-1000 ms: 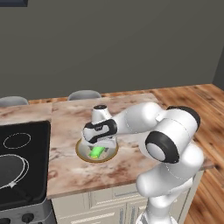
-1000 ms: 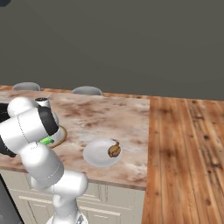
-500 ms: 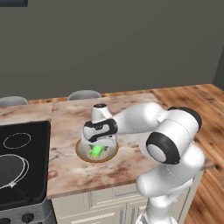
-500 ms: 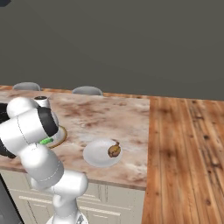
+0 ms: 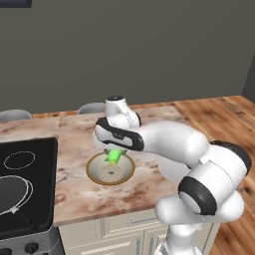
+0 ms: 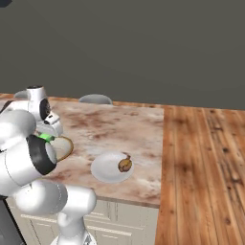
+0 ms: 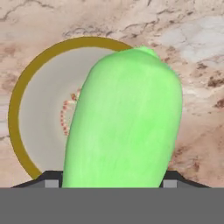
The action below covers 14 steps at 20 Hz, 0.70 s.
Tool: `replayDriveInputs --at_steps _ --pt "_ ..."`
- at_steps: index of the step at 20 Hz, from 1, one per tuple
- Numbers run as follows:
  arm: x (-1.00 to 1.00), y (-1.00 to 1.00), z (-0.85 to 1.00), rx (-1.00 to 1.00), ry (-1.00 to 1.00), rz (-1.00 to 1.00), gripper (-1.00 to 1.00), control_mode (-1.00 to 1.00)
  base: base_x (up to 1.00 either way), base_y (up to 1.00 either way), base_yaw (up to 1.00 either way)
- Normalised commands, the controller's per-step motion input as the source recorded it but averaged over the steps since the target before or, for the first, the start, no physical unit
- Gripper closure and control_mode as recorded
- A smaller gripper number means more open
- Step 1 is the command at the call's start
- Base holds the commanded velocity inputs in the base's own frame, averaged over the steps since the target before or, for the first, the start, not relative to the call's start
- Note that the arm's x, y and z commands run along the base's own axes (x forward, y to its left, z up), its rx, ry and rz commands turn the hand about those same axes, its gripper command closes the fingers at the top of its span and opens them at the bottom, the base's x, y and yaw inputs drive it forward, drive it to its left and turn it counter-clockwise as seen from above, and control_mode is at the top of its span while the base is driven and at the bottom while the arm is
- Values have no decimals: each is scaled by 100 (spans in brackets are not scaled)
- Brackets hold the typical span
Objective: Place the chicken drumstick on the plate and place the corn on the same plate.
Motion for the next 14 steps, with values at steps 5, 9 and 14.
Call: replayDriveInputs --at_steps 5,9,14 --pt "-48 -79 71 0 0 13 100 -100 0 0 0" --pt "-35 -98 46 0 0 16 100 -100 0 0 0" --pt "-5 -100 7 0 0 15 100 -100 0 0 0"
